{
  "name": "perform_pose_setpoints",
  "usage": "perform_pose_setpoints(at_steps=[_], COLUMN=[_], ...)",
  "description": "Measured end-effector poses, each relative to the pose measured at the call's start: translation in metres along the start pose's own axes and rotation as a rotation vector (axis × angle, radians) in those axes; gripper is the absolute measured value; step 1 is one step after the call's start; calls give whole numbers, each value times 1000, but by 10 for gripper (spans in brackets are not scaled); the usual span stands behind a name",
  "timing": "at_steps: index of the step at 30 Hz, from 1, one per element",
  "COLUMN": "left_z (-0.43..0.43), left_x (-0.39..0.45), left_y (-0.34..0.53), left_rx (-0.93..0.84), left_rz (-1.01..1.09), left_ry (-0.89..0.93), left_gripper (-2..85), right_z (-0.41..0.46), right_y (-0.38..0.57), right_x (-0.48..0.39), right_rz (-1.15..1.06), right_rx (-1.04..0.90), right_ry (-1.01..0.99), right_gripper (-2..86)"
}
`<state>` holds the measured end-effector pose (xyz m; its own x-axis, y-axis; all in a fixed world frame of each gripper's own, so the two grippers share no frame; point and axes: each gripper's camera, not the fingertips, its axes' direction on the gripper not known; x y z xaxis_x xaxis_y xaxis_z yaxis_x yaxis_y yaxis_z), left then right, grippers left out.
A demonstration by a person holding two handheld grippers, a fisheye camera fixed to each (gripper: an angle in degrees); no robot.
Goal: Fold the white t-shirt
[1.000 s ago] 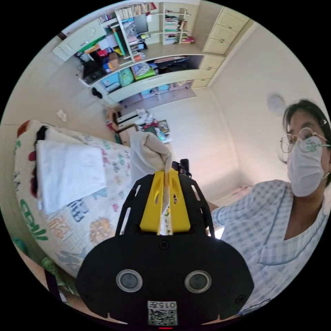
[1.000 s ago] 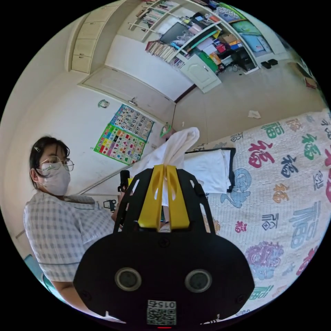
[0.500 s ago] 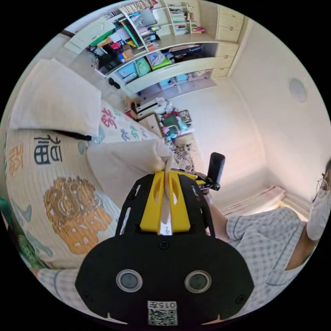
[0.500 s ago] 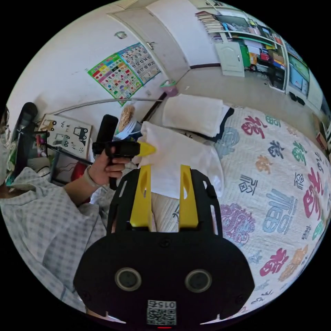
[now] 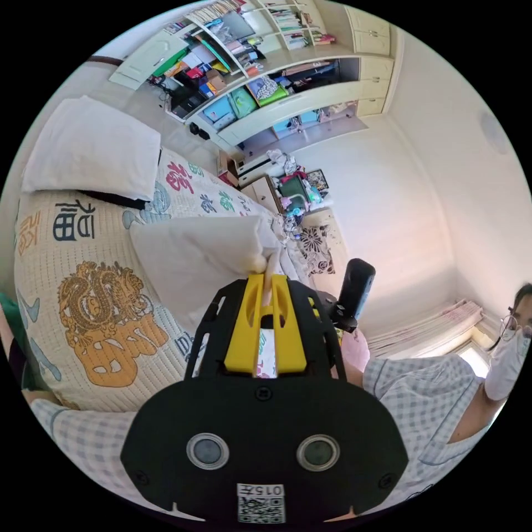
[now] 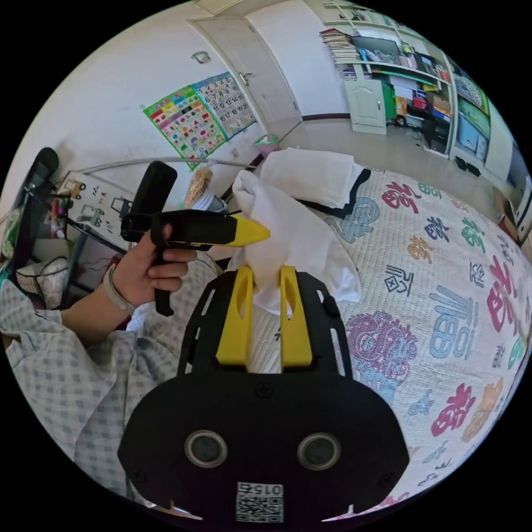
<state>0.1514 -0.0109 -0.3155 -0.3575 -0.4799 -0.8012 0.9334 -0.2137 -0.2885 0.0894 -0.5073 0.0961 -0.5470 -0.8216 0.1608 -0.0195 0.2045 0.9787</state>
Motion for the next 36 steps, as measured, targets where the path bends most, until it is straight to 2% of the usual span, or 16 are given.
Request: perform_pose_setpoints(at_steps=[2, 5, 7, 10, 12, 14, 19, 24, 30, 36], left_z=[-4, -3, 12, 38, 39, 40, 24, 8, 6, 57], left_x=[2, 5, 3, -8, -24, -27, 10, 65, 128, 153], left_y=[5, 13, 15, 12, 6, -1, -16, -24, -8, -8], left_rx=[-2, -44, -124, -214, -183, -223, -283, -270, -254, -315], left_rz=[59, 161, 198, 213, 190, 204, 349, 524, 647, 682], left_ry=[14, -170, -149, -101, -2, 44, -89, -231, -175, -124], left_gripper=[36, 96, 117, 99, 27, 15, 4, 1, 1, 7], right_z=[-17, -39, -50, -63, -77, -91, -133, -217, -301, -349], right_y=[7, 15, 18, 17, 11, 5, -7, 10, 53, 93], right_x=[24, 49, 57, 60, 53, 45, 31, 7, -38, -54], right_rz=[95, 156, 189, 226, 249, 247, 225, 168, 82, 50], right_rx=[49, 91, 121, 142, 122, 118, 133, 106, -26, 6], right_ry=[-130, -242, -288, -329, -279, -224, -130, -7, 68, 133], right_gripper=[63, 60, 60, 61, 57, 52, 47, 44, 43, 44])
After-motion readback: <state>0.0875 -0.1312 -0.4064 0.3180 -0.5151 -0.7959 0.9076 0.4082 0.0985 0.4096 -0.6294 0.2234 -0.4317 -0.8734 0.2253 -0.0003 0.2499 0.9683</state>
